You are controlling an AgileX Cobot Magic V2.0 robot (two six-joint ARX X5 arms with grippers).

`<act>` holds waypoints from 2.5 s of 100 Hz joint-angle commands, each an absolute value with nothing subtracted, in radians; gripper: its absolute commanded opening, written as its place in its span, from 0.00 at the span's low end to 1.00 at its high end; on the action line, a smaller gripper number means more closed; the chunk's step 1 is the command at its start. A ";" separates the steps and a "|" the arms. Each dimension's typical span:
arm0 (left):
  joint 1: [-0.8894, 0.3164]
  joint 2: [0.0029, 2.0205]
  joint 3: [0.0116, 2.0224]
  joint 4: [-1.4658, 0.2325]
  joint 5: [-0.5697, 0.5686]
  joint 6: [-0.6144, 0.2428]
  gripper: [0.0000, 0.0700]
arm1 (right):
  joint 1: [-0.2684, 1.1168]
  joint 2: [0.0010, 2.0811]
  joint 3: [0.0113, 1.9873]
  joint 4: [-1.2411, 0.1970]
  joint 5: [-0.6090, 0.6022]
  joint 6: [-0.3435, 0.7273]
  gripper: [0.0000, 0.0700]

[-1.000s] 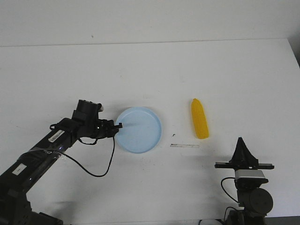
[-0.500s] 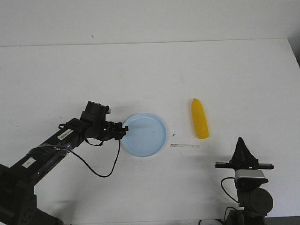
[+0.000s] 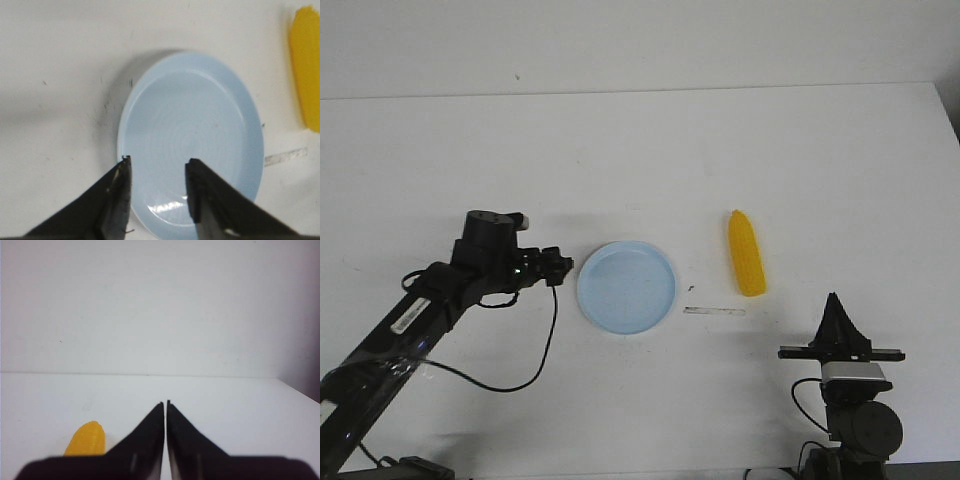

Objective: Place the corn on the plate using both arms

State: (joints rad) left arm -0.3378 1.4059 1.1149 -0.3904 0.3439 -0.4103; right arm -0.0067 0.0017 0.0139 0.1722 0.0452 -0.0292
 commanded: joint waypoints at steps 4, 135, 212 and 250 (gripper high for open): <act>-0.311 1.351 1.093 -0.352 0.299 -0.397 0.01 | -0.006 0.001 0.013 0.183 0.046 -0.023 0.02; -0.088 0.107 0.403 -0.031 -0.065 0.011 0.00 | -0.006 0.001 0.013 0.183 0.046 -0.023 0.01; -0.088 0.091 0.403 -0.035 -0.064 0.011 0.00 | -0.006 0.001 0.015 0.245 0.060 0.015 0.01; -0.088 0.091 0.403 -0.035 -0.064 0.011 0.00 | 0.004 0.160 0.289 -0.104 0.019 0.006 0.01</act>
